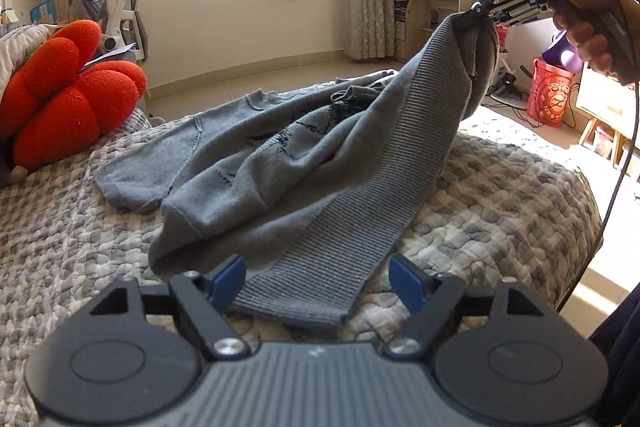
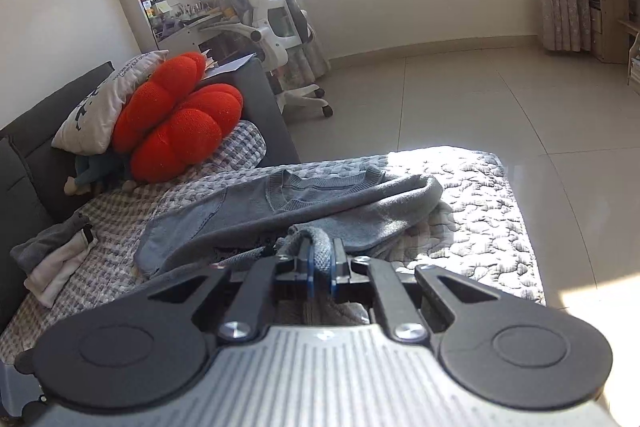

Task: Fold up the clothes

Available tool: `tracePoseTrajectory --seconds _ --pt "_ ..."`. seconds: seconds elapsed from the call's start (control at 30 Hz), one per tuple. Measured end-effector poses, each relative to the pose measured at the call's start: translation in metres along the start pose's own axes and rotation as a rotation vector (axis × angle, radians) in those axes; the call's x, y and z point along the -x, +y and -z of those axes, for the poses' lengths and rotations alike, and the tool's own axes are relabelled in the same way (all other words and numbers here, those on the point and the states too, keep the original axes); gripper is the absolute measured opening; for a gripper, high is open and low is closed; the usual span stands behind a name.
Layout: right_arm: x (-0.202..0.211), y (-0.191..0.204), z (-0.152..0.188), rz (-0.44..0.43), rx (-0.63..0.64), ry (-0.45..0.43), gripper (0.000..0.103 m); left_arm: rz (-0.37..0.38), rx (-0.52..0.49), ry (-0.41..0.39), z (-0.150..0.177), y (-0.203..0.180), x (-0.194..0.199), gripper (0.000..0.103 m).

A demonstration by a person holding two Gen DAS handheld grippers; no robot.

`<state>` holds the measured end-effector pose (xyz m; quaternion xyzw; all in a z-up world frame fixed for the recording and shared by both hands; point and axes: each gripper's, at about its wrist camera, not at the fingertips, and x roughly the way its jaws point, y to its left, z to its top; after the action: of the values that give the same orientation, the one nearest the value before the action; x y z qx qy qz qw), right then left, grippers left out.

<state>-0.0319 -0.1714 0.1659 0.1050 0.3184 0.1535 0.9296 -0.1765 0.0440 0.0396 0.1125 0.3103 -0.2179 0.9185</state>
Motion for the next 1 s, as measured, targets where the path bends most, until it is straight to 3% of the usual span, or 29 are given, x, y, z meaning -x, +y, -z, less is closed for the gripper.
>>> tracePoseTrajectory --seconds 0.1,0.13,0.17,0.2,0.27,0.37,0.47,0.57,0.67,0.73,0.8,0.83,0.87,0.9,0.93,1.0 --pt "-0.009 -0.005 0.006 0.031 0.031 0.019 0.007 0.037 0.043 0.046 0.004 0.010 -0.017 0.071" --pt "-0.011 -0.007 0.007 0.039 0.040 0.026 0.007 0.042 0.071 0.044 0.005 0.015 -0.018 0.058" --pt "-0.013 -0.011 0.009 0.046 0.047 0.034 0.007 0.048 0.094 0.046 0.004 0.020 -0.018 0.030" --pt "-0.014 -0.015 0.011 0.052 0.049 0.043 0.007 0.055 0.114 0.051 0.003 0.025 -0.017 0.017" --pt "-0.011 -0.022 0.013 0.055 0.037 0.046 0.007 0.077 0.161 0.062 0.001 0.037 -0.015 0.006" --pt "0.009 -0.021 0.013 0.007 0.018 0.002 0.007 0.073 0.231 0.032 -0.007 0.053 0.003 0.004" --pt "0.047 -0.003 0.016 -0.080 0.021 -0.077 0.007 0.107 0.282 -0.087 -0.024 0.070 0.054 0.004" --pt "0.096 0.020 0.026 -0.185 0.065 -0.167 0.007 0.124 0.245 -0.180 -0.041 0.076 0.108 0.005" --pt "0.133 0.035 0.045 -0.244 0.130 -0.215 0.007 0.147 0.192 -0.194 -0.050 0.077 0.139 0.006" --pt "0.145 0.035 0.062 -0.233 0.197 -0.193 0.009 0.186 0.162 -0.192 -0.055 0.080 0.153 0.008" --pt "0.145 0.034 0.080 -0.170 0.281 -0.145 0.019 0.194 0.160 -0.201 -0.060 0.088 0.162 0.016" --pt "0.140 0.030 0.086 -0.129 0.301 -0.124 0.020 0.186 0.160 -0.208 -0.063 0.092 0.165 0.029" --pt "0.134 0.025 0.089 -0.086 0.298 -0.104 0.030 0.165 0.162 -0.216 -0.067 0.098 0.165 0.042" --pt "0.126 0.018 0.088 -0.043 0.269 -0.086 0.051 0.142 0.163 -0.220 -0.072 0.105 0.163 0.045" --pt "0.116 0.012 0.085 -0.001 0.238 -0.067 0.059 0.123 0.167 -0.219 -0.076 0.111 0.159 0.046" --pt "0.094 0.002 0.075 0.053 0.197 -0.034 0.062 0.072 0.177 -0.194 -0.088 0.127 0.138 0.048"
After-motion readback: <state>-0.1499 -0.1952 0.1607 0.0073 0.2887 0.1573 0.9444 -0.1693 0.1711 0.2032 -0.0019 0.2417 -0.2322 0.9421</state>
